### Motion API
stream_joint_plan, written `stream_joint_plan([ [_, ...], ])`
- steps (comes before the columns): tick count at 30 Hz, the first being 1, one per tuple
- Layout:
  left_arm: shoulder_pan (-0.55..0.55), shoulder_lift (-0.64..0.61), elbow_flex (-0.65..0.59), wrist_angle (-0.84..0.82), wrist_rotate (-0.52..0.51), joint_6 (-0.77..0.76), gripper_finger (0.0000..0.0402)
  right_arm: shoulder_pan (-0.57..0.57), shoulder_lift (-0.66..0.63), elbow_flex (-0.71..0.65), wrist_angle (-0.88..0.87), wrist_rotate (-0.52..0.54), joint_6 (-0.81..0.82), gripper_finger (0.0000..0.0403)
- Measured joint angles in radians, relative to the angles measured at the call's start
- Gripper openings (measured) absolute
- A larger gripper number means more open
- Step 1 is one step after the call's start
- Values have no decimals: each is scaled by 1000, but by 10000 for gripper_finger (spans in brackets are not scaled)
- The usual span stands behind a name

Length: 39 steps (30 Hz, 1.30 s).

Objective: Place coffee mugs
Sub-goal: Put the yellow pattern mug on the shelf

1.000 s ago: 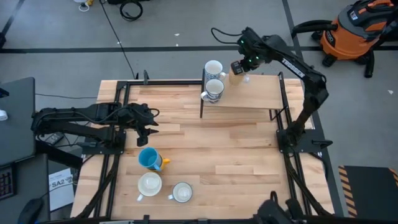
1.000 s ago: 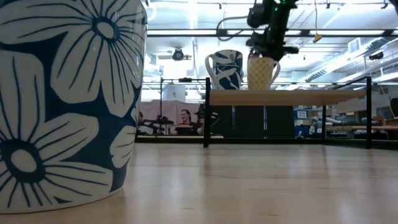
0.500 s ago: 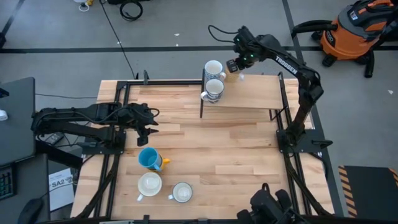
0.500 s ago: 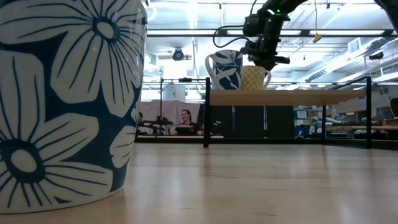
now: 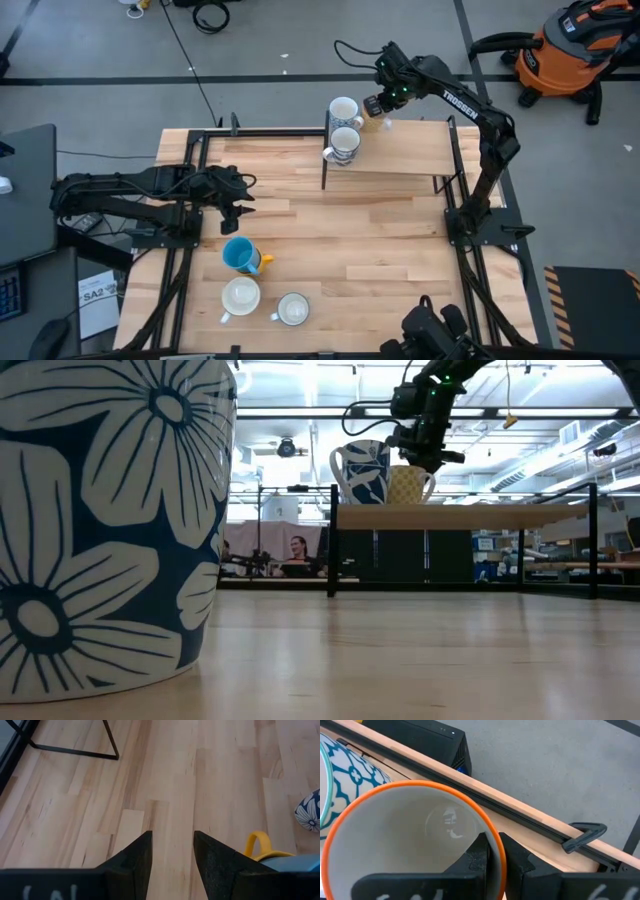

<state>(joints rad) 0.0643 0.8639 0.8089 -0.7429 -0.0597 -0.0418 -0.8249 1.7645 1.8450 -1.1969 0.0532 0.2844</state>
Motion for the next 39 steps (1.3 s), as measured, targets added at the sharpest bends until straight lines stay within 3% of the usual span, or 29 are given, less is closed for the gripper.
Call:
stream_joint_plan([
  [9,0,0,0,0,0,0,149,1,0,0,0,-3,0,60],
  [30,0,0,0,0,0,0,149,1,0,0,18,-6,-25,65],
  [39,0,0,0,0,0,0,149,1,0,-1,60,-6,-26,104],
])
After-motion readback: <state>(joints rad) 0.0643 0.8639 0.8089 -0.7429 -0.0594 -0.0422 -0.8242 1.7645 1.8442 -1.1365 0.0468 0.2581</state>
